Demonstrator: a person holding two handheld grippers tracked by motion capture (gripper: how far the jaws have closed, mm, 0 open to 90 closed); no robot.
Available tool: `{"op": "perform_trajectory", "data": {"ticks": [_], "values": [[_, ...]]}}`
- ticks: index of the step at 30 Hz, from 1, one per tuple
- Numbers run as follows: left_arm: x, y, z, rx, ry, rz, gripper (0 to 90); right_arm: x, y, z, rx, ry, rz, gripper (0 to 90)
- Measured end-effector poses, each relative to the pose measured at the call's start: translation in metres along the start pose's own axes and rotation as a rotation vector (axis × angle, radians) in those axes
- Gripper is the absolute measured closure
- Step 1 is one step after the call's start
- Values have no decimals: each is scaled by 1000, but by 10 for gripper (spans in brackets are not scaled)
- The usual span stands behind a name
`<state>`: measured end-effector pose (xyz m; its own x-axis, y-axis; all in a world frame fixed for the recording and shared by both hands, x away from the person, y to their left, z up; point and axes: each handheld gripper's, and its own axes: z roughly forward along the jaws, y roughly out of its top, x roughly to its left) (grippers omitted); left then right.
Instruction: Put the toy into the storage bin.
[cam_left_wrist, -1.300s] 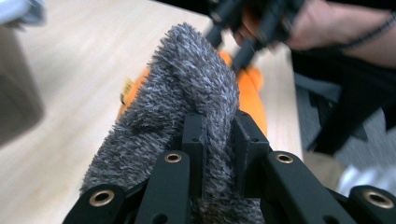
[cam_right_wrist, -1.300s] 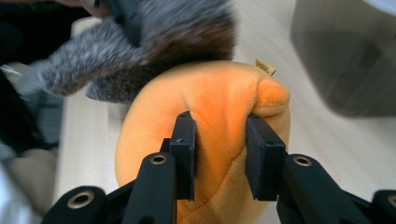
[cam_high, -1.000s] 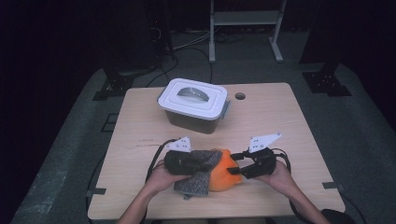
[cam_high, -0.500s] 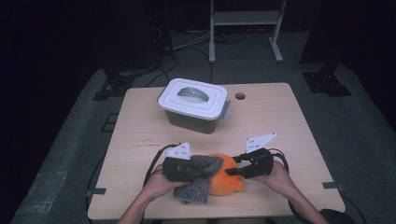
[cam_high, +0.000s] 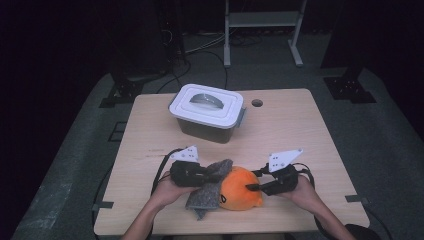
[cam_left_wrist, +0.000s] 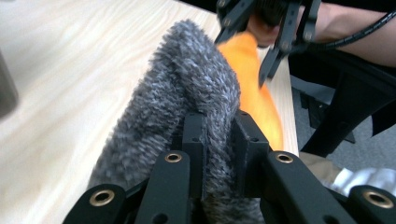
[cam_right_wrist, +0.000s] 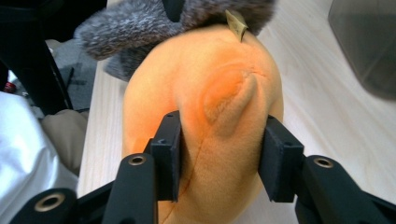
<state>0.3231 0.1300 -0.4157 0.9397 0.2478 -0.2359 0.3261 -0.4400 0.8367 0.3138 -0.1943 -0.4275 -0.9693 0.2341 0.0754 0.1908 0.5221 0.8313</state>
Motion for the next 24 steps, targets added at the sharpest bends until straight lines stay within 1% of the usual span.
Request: {"op": "perform_trajectory", "data": {"ticks": [2, 3, 4, 5, 6, 7, 9, 10, 11, 13, 15, 16, 18, 19, 20, 21, 23, 24], "values": [[0, -5, 0, -4, -15, -15, 772, -3, -3, -2, 4, 15, 35, 444], [-1, -7, 1, -10, -21, -14, 772, -5, -3, -2, 13, 27, 63, 393], [-3, -6, 1, -12, -26, -13, 772, -6, 1, -2, 40, 42, 100, 344], [-4, -6, 1, -7, -28, -1, 772, -6, 5, -2, 67, 42, 112, 302], [-6, -5, 2, -5, -31, 5, 772, -5, 9, -2, 82, 32, 99, 275], [-7, -4, 2, -1, -35, 12, 772, -4, 12, -2, 89, 32, 91, 267], [-8, -2, 2, 8, -38, 22, 772, -3, 17, 2, 113, 46, 101, 228], [-9, -2, 2, 8, -34, 24, 772, -3, 17, 5, 122, 44, 100, 228], [-8, -2, 2, 9, -24, 24, 772, -4, 17, 7, 123, 38, 99, 265], [-6, -2, 1, 5, -14, 13, 772, -6, 15, 9, 100, 35, 105, 426], [-3, 0, -2, 1, -5, 12, 773, -4, 14, 9, 67, 21, 76, 546], [-2, 2, -3, 1, 1, 13, 773, -2, 15, 7, 44, 3, 56, 569], [1, 7, -8, -2, 19, 22, 773, 1, 19, 6, 18, -39, 31, 577], [2, 13, -11, -15, 29, 25, 773, 2, 20, 6, 9, -62, 13, 577], [3, 18, -14, -32, 32, 27, 773, 5, 23, 5, -7, -104, -21, 576], [3, 23, -17, -41, 36, 39, 773, 6, 25, 5, -20, -133, -47, 575], [3, 32, -18, -43, 50, 59, 773, 7, 28, 7, -41, -156, -74, 571], [4, 36, -16, -35, 54, 64, 773, 7, 29, 8, -47, -164, -98, 566]]}}
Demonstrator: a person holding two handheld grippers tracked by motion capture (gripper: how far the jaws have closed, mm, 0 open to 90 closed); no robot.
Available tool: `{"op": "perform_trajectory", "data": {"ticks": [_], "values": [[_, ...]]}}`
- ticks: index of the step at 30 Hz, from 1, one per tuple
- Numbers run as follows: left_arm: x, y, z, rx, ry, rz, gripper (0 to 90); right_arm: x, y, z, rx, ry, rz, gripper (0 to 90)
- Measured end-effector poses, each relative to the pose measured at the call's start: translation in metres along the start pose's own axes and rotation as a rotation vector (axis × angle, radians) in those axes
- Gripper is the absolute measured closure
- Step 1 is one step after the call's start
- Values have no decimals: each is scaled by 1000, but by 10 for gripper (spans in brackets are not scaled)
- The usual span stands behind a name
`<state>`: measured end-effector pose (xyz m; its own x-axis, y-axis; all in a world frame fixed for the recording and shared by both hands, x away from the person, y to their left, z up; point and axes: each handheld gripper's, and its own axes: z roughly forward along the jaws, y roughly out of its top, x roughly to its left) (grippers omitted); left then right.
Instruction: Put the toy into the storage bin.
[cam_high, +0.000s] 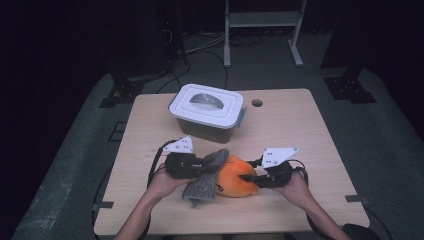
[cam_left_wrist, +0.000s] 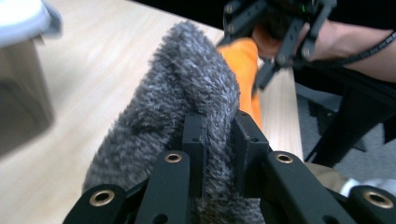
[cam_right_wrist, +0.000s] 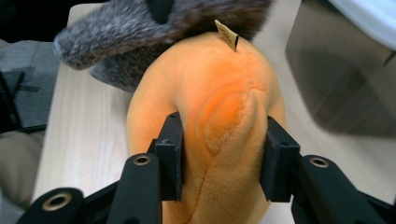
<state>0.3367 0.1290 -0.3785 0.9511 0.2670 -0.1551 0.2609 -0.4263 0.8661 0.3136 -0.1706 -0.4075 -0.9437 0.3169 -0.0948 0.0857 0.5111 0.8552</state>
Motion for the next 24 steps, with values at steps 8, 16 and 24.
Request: {"op": "perform_trajectory", "data": {"ticks": [8, 16, 24], "values": [[0, -15, 19, 21, -51, -42, 773, -2, -19, 5, 29, 73, 62, 372], [-22, -29, 20, 34, -109, -26, 775, -4, -25, 2, 100, 126, 177, 172], [-17, -26, 6, 5, -96, -33, 775, 3, -18, 10, 79, 106, 52, 479]]}}
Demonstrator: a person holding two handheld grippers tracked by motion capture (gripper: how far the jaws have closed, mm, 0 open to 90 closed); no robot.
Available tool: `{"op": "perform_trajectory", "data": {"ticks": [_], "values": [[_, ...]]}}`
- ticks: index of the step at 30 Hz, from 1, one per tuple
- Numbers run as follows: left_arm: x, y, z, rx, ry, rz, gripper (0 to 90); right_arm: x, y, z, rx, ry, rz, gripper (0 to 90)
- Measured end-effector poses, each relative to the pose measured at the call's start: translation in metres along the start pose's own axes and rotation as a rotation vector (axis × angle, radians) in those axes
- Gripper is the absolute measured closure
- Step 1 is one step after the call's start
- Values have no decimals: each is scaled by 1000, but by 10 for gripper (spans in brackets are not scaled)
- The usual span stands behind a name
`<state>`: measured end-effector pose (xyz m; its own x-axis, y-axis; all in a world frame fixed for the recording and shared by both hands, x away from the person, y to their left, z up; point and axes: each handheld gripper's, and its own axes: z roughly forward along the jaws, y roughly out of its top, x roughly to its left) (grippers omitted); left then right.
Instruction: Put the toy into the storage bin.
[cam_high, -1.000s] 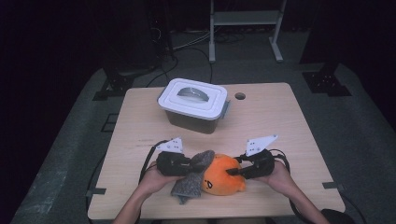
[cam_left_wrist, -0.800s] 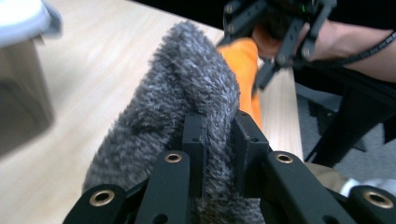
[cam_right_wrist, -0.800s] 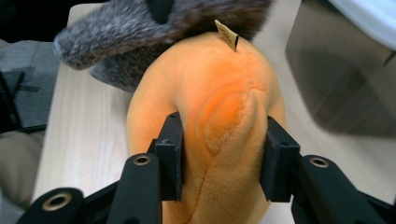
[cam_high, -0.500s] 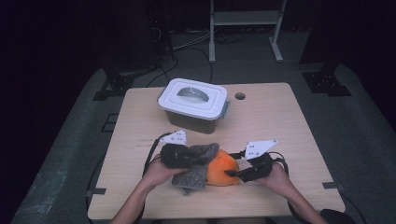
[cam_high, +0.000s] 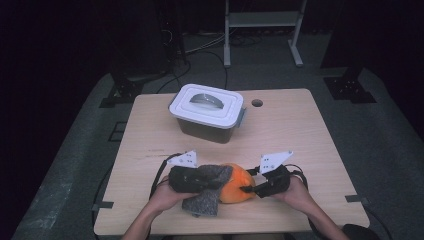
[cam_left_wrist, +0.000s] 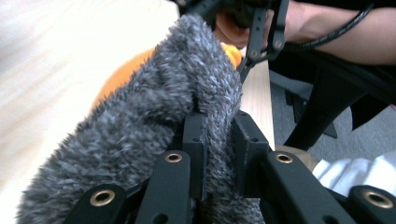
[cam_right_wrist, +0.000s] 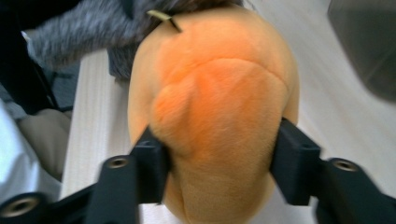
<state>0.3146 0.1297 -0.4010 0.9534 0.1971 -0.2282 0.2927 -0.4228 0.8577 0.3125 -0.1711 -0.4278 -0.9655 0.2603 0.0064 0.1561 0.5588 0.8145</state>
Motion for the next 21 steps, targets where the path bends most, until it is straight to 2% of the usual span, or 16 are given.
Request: {"op": "perform_trajectory", "data": {"ticks": [4, 6, 9, 12, 14, 16, 17, 21], "values": [[1, 20, -5, -34, 38, 40, 773, -1, 6, 1, -20, -18, -57, 488], [5, 24, -3, -24, 53, 45, 773, 0, 7, 3, -22, -28, -79, 487], [11, 19, 2, -6, 49, 20, 773, -3, 4, 3, -13, -24, -73, 488], [14, 7, 0, -10, 49, -11, 773, -6, -5, 0, -14, -16, -65, 489], [14, -2, -3, 1, 56, -21, 773, -8, -11, -3, -16, -5, -45, 471], [12, -10, -6, 2, 61, -31, 772, -9, -14, -5, -10, 14, 5, 373], [12, -12, -6, 1, 57, -36, 772, -10, -13, -6, -8, 40, 35, 304], [9, -19, -7, 3, 51, -40, 772, -14, -10, -10, -17, 107, 97, 216]]}}
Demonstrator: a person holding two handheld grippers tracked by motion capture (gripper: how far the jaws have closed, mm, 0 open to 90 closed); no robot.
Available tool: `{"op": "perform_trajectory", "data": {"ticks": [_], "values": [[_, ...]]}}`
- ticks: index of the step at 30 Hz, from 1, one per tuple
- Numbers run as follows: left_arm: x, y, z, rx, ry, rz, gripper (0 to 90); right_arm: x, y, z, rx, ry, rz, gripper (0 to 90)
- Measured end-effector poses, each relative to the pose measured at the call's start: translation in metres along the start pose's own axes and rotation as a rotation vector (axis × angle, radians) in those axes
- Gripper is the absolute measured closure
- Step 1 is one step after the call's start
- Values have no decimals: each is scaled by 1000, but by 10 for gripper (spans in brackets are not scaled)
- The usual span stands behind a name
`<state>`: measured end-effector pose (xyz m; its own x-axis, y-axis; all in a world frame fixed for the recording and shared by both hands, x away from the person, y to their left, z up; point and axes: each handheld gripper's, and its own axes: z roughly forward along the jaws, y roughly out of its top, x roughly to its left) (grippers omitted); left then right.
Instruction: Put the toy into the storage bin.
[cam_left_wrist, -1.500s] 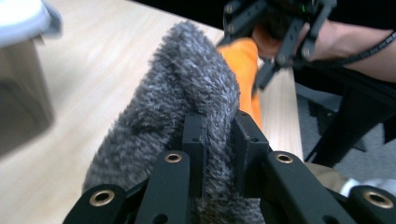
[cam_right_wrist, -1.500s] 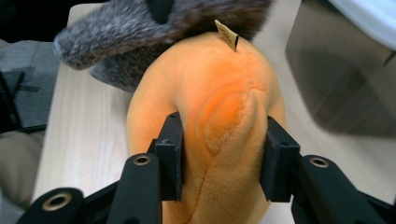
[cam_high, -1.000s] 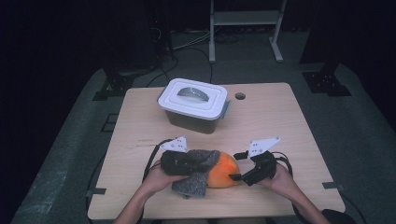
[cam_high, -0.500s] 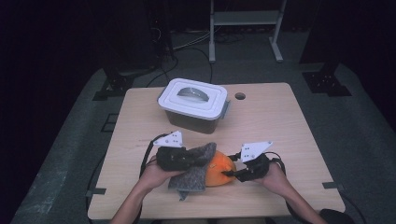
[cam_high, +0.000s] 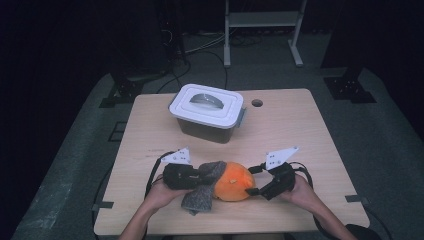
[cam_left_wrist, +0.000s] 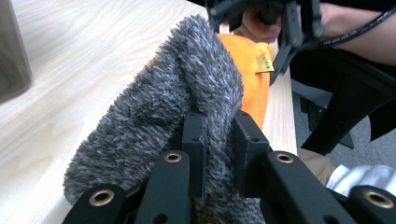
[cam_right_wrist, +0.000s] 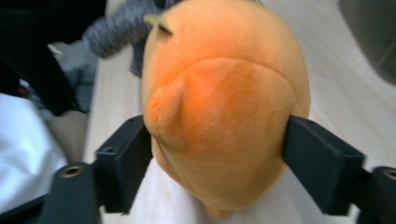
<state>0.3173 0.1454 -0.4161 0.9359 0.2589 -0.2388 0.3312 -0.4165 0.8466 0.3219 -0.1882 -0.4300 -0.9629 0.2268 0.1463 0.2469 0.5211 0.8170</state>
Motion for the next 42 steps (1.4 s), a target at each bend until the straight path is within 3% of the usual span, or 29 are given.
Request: {"op": "perform_trajectory", "data": {"ticks": [4, 7, 9, 13, 15, 18, 20, 23, 25, 27, 29, 34, 36, 40, 42], "values": [[-3, -3, 0, 4, -13, 5, 772, 0, 4, -2, -13, 26, 26, 198], [-7, -3, 2, 21, -31, 22, 772, 0, 8, 5, 11, 45, 54, 161], [-10, -2, 4, 30, -36, 31, 772, 0, 10, 10, 19, 28, 73, 167], [-8, 2, 5, 19, -10, 30, 771, -2, 6, 18, -7, 8, 95, 372], [-5, 5, 3, 1, -5, 18, 774, -2, 5, 14, -34, -25, 59, 473], [-4, 18, 0, -22, 13, 34, 774, 3, 7, 8, -82, -91, 1, 507], [-4, 29, -1, -54, 10, 44, 774, 5, 10, 5, -108, -153, -37, 505], [-3, 35, 8, -47, 3, 57, 774, 1, 9, 5, -128, -141, -18, 502], [-1, 31, 17, -16, -3, 51, 774, -1, 5, 10, -89, -144, -15, 499], [2, 24, 20, -25, -17, 32, 775, -1, -1, 11, -92, -136, -13, 496], [4, 16, 17, -28, -8, 17, 775, -2, -2, 7, -70, -133, -17, 489], [7, -1, 3, 22, 42, -8, 772, -1, -6, 3, -65, -129, -20, 465], [7, -2, 0, 6, 33, -19, 772, 1, -5, 4, -58, -130, -33, 448], [2, 10, 3, -18, 16, 5, 772, 5, 0, 8, -40, -130, -66, 395], [-1, 18, 10, 1, 12, 34, 772, 7, 0, 9, -26, -125, -60, 325]]}}
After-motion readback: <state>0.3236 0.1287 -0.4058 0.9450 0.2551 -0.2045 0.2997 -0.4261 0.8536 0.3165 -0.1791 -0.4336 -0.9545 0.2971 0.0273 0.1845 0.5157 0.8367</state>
